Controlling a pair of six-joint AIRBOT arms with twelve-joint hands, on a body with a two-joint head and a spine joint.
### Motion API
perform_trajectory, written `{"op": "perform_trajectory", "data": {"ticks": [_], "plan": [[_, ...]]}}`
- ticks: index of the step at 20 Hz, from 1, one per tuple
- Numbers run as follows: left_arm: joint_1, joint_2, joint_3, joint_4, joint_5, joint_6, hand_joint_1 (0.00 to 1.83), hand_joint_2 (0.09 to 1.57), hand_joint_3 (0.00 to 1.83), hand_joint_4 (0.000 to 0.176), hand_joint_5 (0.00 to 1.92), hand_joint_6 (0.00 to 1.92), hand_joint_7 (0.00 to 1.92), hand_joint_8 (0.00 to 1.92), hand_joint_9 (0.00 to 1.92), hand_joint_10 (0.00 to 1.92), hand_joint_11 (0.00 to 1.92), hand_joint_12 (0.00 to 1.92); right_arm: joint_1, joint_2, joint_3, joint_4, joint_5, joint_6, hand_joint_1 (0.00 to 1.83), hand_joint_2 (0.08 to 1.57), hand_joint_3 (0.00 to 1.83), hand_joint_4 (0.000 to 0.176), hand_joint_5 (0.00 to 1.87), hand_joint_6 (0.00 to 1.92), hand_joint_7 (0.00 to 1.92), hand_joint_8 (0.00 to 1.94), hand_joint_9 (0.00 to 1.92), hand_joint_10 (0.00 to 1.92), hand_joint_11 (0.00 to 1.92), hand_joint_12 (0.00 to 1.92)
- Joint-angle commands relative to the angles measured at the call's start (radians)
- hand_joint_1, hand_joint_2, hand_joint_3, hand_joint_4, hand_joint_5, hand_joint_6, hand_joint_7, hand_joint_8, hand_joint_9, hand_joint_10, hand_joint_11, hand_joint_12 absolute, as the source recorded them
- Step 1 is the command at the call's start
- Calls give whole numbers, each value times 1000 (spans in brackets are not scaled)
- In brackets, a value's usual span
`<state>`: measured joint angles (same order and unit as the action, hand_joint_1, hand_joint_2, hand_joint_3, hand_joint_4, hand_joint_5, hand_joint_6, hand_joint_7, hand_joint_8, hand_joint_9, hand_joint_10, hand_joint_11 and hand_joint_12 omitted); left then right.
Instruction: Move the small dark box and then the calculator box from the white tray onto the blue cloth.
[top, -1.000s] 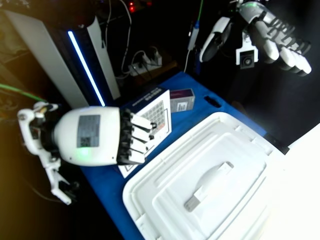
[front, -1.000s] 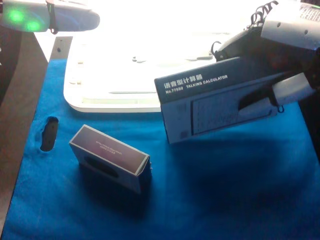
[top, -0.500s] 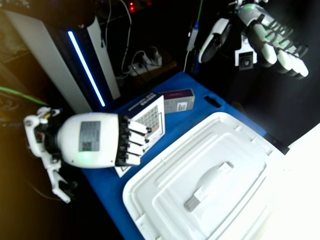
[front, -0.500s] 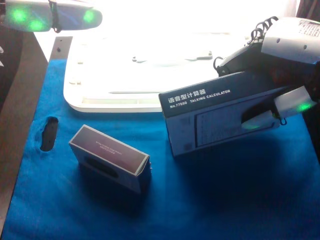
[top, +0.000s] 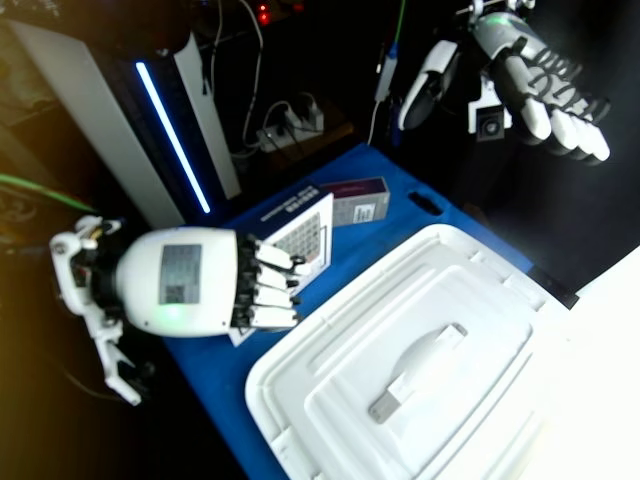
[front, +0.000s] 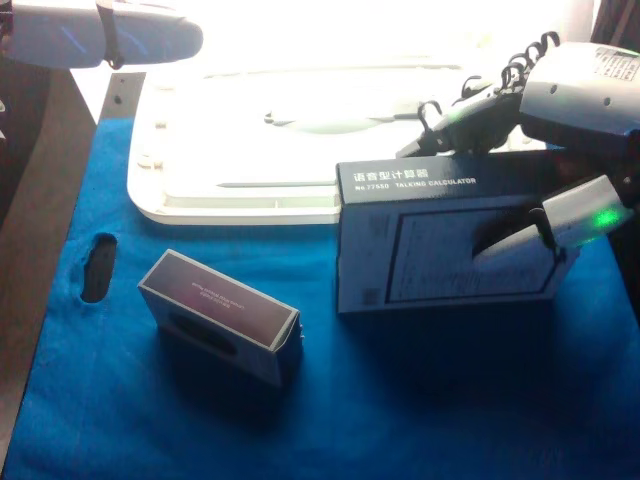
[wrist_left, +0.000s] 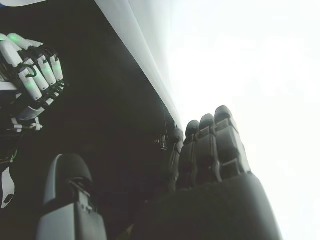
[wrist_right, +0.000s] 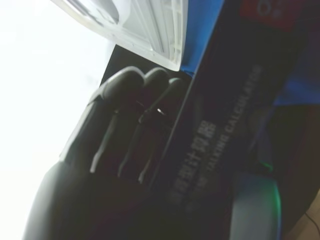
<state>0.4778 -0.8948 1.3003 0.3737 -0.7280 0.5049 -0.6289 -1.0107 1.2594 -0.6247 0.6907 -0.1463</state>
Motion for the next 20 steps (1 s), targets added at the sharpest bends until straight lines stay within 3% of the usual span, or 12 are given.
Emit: {"op": "perform_trajectory", "data": {"ticks": [1, 4, 5, 6, 8, 9, 12, 13, 15, 17, 18, 20], "plan": [[-6, -2, -1, -40, -104, -3, 446, 994, 0, 40, 0, 0, 0, 0, 0, 0, 0, 0, 7, 1, -2, 46, 98, 7, 766, 801, 0, 0, 452, 0, 967, 6, 675, 834, 450, 1693], [-4, -4, 0, -40, -104, -3, 441, 973, 0, 32, 0, 0, 0, 0, 0, 0, 0, 0, 7, 1, -2, 46, 99, 7, 778, 759, 0, 0, 74, 0, 731, 0, 608, 652, 390, 1479], [-4, -4, 0, -40, -104, -3, 457, 977, 0, 31, 0, 0, 0, 0, 0, 0, 0, 0, 7, 1, -2, 46, 100, 7, 741, 697, 0, 26, 14, 0, 627, 0, 558, 480, 341, 1341], [-4, -4, 0, -40, -104, -3, 458, 977, 0, 32, 0, 0, 0, 0, 0, 0, 0, 0, 7, 1, -2, 46, 101, 7, 722, 667, 0, 68, 2, 0, 557, 0, 554, 318, 315, 1237], [-3, -5, 0, -40, -103, -3, 449, 966, 0, 37, 0, 0, 0, 0, 0, 0, 0, 0, 8, 1, 1, 50, 103, 6, 639, 612, 0, 143, 0, 0, 318, 0, 328, 43, 121, 955], [-3, -5, 0, -40, -103, -3, 465, 969, 0, 44, 0, 0, 0, 0, 0, 0, 0, 0, 8, 1, 3, 58, 108, 6, 658, 608, 1, 169, 0, 0, 63, 0, 93, 23, 23, 628], [0, -4, -1, -40, -97, -3, 449, 973, 0, 47, 0, 0, 0, 0, 0, 0, 0, 0, 8, 7, 20, 88, 133, 6, 650, 555, 0, 176, 0, 0, 0, 0, 1, 0, 0, 34], [5, -3, -1, -44, -96, -3, 444, 970, 0, 47, 0, 0, 0, 0, 0, 0, 0, 0, 9, 18, 23, 103, 134, 6, 692, 589, 13, 176, 0, 0, 0, 0, 0, 0, 0, 6], [13, 0, -1, -55, -97, -3, 456, 922, 0, 79, 0, 0, 0, 0, 0, 0, 0, 0, 11, 38, 27, 147, 161, 6, 703, 577, 5, 176, 0, 0, 0, 0, 0, 0, 0, 0], [18, 2, -1, -63, -100, -3, 460, 879, 0, 86, 0, 0, 0, 0, 0, 0, 0, 0, 13, 51, 34, 192, 211, 6, 644, 544, 0, 176, 0, 0, 0, 0, 0, 0, 23, 11], [22, 3, -1, -70, -104, -3, 470, 851, 0, 102, 0, 0, 0, 0, 0, 0, 0, 0, 13, 54, 40, 213, 234, 6, 645, 551, 0, 176, 0, 0, 0, 0, 0, 0, 4, 3], [35, 7, -3, -85, -112, -3, 474, 846, 0, 90, 0, 0, 0, 0, 0, 0, 0, 0, 18, 60, 51, 245, 259, 0, 637, 578, 9, 176, 0, 0, 0, 0, 0, 0, 0, 0]]}}
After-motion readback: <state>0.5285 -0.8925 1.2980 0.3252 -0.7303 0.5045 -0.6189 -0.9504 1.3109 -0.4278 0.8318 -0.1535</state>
